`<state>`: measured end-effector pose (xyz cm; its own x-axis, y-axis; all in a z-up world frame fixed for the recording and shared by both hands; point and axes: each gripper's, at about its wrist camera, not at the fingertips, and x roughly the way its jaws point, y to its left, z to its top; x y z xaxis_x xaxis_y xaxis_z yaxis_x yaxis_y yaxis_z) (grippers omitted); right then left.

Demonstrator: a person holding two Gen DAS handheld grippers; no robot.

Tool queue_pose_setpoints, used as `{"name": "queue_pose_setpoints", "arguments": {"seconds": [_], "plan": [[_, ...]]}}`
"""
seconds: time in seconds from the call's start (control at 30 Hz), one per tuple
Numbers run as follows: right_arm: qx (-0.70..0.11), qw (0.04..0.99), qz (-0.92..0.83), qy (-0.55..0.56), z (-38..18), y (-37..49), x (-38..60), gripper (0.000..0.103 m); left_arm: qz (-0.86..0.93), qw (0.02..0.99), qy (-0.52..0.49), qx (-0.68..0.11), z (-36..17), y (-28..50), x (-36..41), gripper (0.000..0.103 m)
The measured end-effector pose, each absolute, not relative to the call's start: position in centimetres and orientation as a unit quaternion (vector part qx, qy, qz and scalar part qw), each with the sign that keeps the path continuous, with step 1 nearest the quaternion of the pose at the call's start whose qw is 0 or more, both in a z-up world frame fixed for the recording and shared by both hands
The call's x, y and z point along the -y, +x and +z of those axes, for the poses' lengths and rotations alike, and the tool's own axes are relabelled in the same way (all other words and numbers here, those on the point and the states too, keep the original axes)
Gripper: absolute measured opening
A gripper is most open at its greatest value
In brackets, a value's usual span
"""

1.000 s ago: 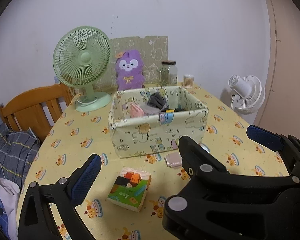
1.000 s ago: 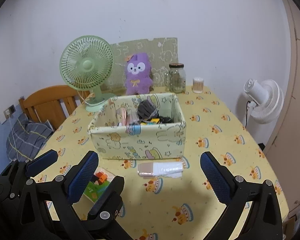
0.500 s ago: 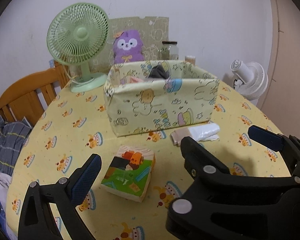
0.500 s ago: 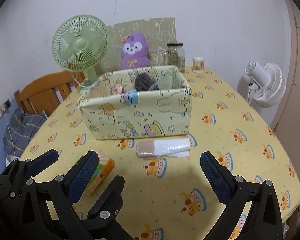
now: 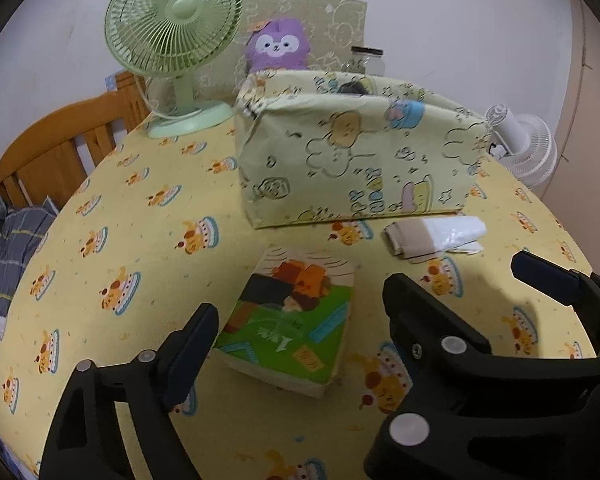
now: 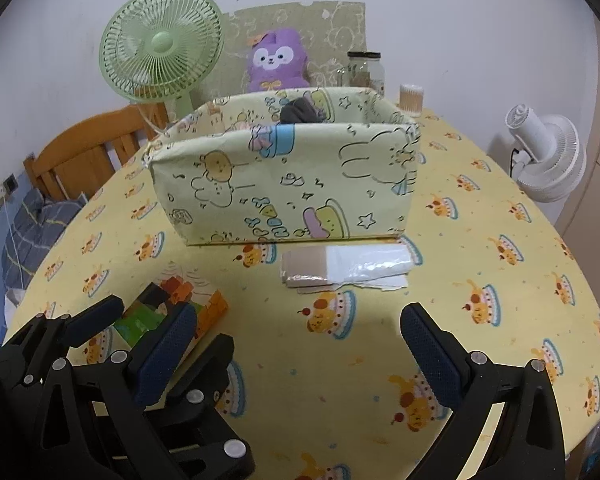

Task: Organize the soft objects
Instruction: 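Lower the left tool onto the green tissue pack and close on it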

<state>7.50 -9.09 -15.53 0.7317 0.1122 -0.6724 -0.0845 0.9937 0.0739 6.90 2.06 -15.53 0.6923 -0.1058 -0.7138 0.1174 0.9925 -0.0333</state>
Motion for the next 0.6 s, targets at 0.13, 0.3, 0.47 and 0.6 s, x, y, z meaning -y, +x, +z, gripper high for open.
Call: {"name": "queue_pose_setpoints", "arguments": {"seconds": [0.13,0.3,0.47,0.6], "plan": [[-0.369,0.928,0.053,0.017,-15.93,7.82,8.9,0.103,-0.061,0.913,-0.004,-0.403,-16.19,7.31,-2.39,0.078],[-0.374,0.926,0.054,0.019,-16.17,8.04,8.82,0.103,-0.05,0.914,0.0,-0.402,-16.26,7.31,-2.39,0.064],[-0.374,0.926,0.058,0.023,-16.08,8.06,8.92,0.103,-0.049,0.914,0.0,-0.402,-16.06,7.34,-2.36,0.061],[-0.371,0.926,0.059,0.032,-15.89,8.11,9.38,0.103,-0.044,0.918,0.004,-0.393,-15.58,7.33,-1.88,0.06]]}}
